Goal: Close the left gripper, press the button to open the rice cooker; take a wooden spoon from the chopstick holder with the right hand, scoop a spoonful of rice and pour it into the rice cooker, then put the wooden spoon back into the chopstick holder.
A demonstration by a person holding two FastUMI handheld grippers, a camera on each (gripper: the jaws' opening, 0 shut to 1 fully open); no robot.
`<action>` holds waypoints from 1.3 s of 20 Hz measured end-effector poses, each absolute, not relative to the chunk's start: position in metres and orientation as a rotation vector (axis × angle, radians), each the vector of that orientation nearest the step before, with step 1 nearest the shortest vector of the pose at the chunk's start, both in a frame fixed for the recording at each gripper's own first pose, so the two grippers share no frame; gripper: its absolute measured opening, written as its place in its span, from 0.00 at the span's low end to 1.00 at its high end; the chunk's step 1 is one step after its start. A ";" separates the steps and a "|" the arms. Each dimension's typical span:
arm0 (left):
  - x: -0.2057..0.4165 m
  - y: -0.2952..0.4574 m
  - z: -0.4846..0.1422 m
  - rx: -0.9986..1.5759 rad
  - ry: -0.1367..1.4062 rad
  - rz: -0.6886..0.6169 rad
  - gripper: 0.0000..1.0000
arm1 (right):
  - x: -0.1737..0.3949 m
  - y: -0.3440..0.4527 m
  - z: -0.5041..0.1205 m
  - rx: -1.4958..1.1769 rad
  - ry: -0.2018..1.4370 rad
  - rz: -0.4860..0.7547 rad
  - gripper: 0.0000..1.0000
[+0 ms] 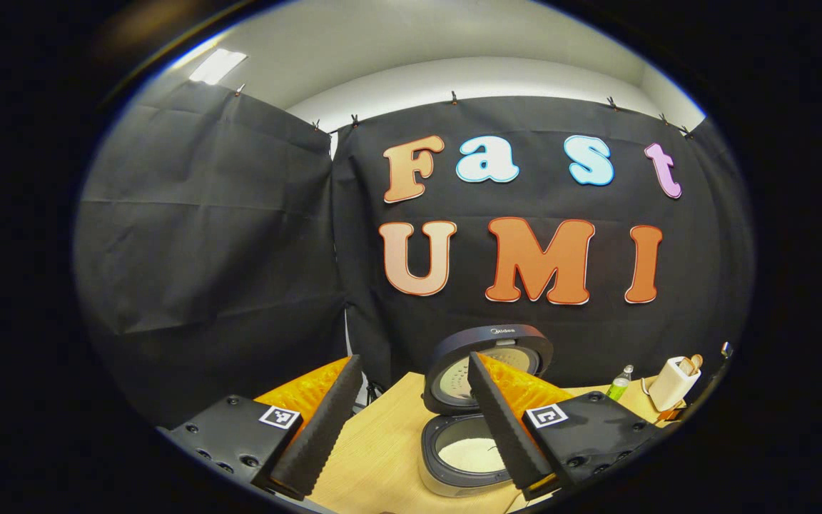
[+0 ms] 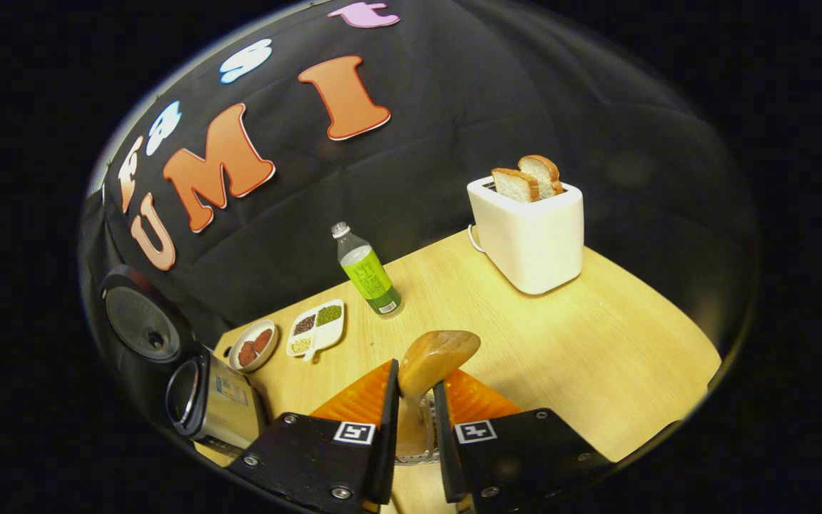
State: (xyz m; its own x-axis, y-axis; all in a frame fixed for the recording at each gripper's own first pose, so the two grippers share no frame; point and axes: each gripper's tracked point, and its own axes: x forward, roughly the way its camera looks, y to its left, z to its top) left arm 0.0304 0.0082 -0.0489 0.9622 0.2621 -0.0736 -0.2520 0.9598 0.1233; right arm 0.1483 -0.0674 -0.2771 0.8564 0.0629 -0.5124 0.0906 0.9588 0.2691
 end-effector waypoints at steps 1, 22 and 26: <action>0.032 0.009 -0.050 0.110 0.094 0.258 0.97 | 0.146 -0.063 -0.277 0.301 0.547 -0.003 0.23; 0.037 0.049 -0.054 0.072 0.104 0.106 0.99 | 0.058 -0.002 -0.134 0.047 0.263 0.001 0.07; 0.035 0.058 -0.054 0.064 0.106 0.054 0.99 | 0.025 0.027 -0.138 0.023 0.251 0.017 0.02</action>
State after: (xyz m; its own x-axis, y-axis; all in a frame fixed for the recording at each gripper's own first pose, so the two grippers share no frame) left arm 0.0350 0.0576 -0.0542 0.9929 0.0574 -0.1042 -0.0506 0.9965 0.0666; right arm 0.0251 0.0272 -0.1383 0.9686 0.0199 -0.2478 -0.0141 0.9996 0.0252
